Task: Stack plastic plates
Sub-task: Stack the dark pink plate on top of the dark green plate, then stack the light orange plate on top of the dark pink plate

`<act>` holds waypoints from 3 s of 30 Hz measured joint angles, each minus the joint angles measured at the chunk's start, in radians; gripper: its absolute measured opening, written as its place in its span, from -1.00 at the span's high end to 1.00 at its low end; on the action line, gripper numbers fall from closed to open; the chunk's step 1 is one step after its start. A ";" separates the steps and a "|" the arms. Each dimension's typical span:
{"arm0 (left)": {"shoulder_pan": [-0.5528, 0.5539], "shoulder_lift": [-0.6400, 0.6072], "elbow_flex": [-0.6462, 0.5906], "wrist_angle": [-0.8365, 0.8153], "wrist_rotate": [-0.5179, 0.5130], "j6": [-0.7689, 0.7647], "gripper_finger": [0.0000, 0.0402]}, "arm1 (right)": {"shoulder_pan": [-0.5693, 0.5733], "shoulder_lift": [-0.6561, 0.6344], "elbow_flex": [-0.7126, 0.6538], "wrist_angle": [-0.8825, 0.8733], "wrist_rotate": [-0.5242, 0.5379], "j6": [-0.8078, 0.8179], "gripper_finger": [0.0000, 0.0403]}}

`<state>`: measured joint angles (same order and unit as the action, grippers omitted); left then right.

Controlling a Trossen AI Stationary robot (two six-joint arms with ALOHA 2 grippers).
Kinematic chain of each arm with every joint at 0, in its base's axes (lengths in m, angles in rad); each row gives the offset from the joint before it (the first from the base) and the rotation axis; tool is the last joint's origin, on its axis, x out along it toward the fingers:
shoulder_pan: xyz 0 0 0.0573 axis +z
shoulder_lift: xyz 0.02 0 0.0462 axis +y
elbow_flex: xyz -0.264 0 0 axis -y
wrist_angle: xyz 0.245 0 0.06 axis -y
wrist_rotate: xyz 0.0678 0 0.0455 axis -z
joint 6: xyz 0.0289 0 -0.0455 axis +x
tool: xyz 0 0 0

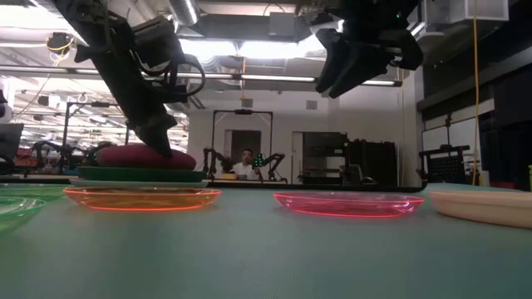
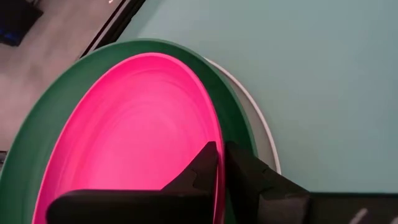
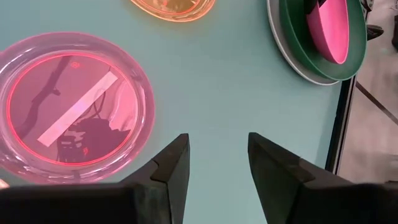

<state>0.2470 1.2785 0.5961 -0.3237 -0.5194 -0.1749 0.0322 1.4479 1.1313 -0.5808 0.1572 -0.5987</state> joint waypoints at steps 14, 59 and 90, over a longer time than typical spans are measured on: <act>0.016 0.000 0.000 0.000 -0.001 -0.005 0.57 | 0.000 0.000 0.000 -0.038 0.000 0.057 0.25; 0.023 0.001 0.000 0.044 0.014 -0.010 0.46 | 0.001 0.001 -0.348 -0.361 -0.229 0.703 0.25; 0.023 0.001 0.000 0.045 0.014 -0.010 0.46 | 0.000 0.001 -0.439 -0.301 -0.312 0.733 0.96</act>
<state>0.2703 1.2793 0.5961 -0.2787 -0.5056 -0.1845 0.0322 1.4487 0.6918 -0.8818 -0.1548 0.1339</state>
